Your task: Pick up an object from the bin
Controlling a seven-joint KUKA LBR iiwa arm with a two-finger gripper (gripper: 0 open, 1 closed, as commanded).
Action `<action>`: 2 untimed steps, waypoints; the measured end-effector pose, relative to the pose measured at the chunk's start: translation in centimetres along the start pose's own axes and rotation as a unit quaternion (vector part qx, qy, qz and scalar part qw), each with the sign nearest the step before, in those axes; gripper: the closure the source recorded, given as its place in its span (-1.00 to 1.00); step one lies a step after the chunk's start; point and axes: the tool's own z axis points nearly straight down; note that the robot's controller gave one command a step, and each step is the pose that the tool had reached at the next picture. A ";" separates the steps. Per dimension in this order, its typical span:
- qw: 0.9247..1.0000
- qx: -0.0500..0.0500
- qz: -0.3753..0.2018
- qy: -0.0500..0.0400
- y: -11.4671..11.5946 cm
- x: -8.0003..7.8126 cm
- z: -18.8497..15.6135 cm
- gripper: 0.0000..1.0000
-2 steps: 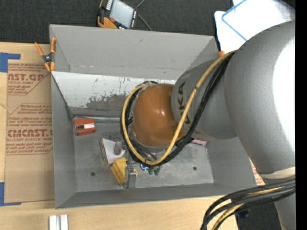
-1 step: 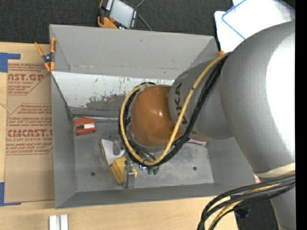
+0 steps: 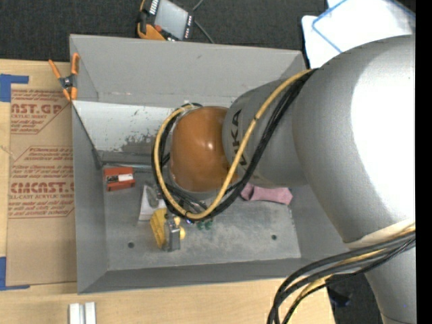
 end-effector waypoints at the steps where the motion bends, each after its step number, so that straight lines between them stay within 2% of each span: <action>1: 1.000 0.000 0.008 -0.002 0.0 0.7 -0.2 -1.00; 2: 1.000 -0.002 0.019 -0.004 2.5 0.7 -1.9 -1.00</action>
Offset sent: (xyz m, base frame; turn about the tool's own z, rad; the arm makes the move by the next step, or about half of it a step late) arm -0.0129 0.0205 0.0176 0.0399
